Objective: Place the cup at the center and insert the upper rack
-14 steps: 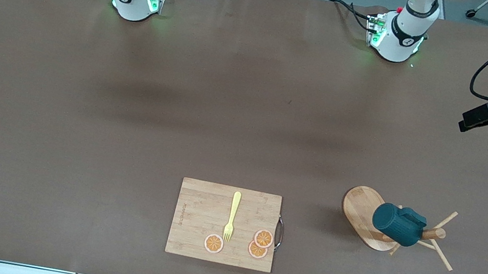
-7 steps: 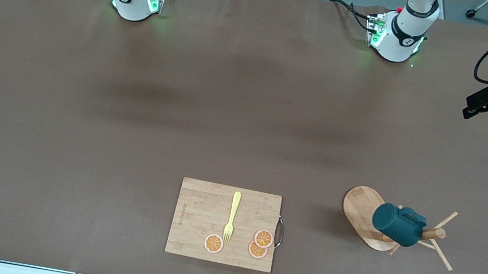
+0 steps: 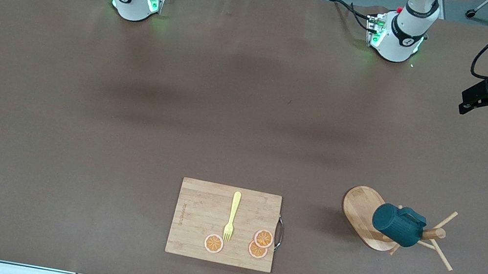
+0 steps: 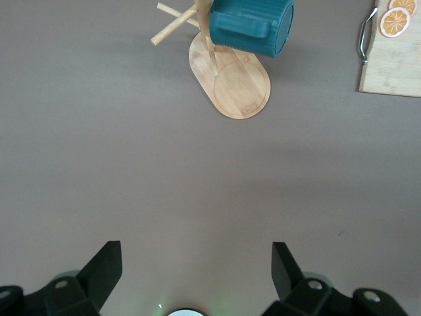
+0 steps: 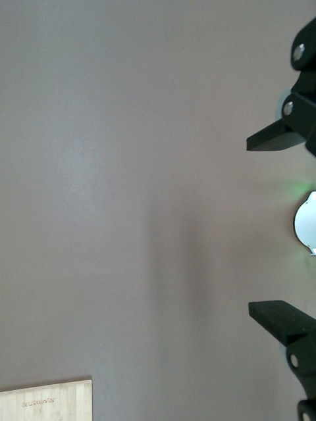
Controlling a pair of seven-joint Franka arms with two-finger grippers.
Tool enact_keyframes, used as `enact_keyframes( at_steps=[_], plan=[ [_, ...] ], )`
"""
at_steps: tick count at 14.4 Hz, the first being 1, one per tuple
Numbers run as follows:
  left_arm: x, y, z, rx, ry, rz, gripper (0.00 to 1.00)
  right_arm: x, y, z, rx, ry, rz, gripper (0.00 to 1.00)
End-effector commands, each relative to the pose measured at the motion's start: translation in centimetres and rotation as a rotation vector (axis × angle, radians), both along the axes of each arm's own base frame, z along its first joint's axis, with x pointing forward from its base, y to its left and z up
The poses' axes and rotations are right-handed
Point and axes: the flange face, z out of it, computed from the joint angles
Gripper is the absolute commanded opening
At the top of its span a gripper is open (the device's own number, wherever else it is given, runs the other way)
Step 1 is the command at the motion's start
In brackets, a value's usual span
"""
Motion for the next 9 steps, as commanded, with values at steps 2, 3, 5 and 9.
enact_keyframes(
  at_steps=[2,3,5,9],
  plan=[
    [-0.8,0.2,0.3,0.009,0.000,-0.034,1.00,-0.7,0.1,0.6,0.004,-0.012,0.008,1.00],
    [-0.8,0.2,0.2,0.009,0.001,-0.042,1.00,-0.7,0.1,0.4,0.006,-0.009,0.009,1.00],
    [-0.9,0.1,0.2,0.015,0.007,-0.072,1.00,-0.7,0.1,0.5,0.005,-0.011,0.008,1.00],
    [-1.1,-1.2,0.4,0.024,0.010,-0.095,1.00,-0.7,0.1,0.5,0.006,-0.011,0.009,1.00]
  ],
)
